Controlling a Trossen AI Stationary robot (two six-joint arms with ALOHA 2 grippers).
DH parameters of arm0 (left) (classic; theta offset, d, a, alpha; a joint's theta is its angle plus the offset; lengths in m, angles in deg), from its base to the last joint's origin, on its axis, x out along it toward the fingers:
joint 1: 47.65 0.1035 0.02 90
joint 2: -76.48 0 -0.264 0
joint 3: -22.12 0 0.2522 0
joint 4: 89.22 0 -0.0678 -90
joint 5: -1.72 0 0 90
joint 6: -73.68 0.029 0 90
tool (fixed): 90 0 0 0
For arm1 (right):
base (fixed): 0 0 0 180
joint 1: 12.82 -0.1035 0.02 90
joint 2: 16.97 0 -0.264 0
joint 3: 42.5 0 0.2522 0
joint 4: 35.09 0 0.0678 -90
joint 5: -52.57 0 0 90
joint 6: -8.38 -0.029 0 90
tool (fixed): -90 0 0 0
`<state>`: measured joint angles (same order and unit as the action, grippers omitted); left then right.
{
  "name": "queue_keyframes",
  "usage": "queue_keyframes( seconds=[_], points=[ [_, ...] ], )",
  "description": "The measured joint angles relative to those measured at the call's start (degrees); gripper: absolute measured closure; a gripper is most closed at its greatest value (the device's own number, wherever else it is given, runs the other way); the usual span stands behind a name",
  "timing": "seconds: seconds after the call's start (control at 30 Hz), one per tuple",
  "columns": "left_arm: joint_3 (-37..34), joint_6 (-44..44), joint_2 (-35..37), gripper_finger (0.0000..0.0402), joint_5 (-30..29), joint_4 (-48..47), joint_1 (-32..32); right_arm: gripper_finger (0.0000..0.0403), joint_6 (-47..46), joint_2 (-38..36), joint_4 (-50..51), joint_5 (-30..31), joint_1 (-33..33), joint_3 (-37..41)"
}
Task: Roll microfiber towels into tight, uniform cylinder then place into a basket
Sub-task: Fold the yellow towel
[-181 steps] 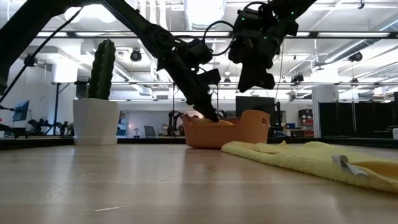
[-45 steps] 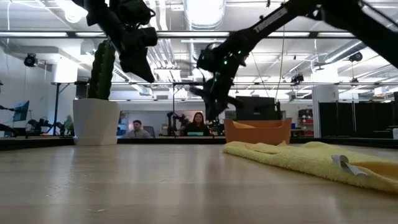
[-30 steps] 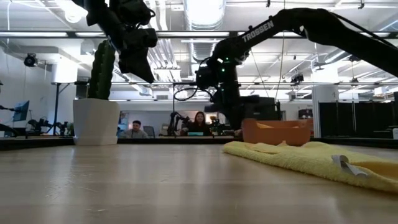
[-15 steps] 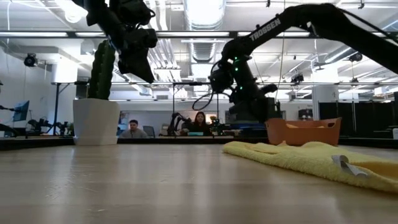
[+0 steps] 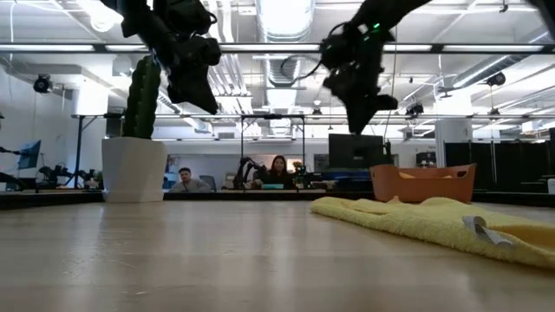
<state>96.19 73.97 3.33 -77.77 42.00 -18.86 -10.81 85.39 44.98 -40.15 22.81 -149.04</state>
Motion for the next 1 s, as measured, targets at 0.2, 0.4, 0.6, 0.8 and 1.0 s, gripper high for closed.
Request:
queue_keyframes(
  seconds=[0.2, 0.4, 0.6, 0.8, 1.0],
  points=[
    [-1.32, -2.8, 0.0, 0.034, 3.88, 6.41, -0.02, 0.032, -3.18, -11.96, -2.47, -0.3, -3.81, 14.06],
    [-2.71, -6.44, -0.28, 0.034, 6.65, 15.89, -1.09, 0.0256, -9.66, -17.84, -3.2, -0.98, -8.38, 24.97],
    [-1.95, -10.47, -3.27, 0.034, 7.69, 21.75, -2.53, 0.0198, -12.3, -23.79, -13.98, -7.59, -14.01, 32.13],
    [-1.82, -17.59, -4.97, 0.034, 9.35, 21.12, -2.89, 0.0195, -8.3, -26.9, -25.02, -9.44, -19.37, 36.06],
    [-1.81, -22.46, -3.37, 0.034, 10.41, 21.01, -3.43, 0.0213, 12.07, -25.16, -28.16, -9.72, -23.38, 36.75]
  ],
)
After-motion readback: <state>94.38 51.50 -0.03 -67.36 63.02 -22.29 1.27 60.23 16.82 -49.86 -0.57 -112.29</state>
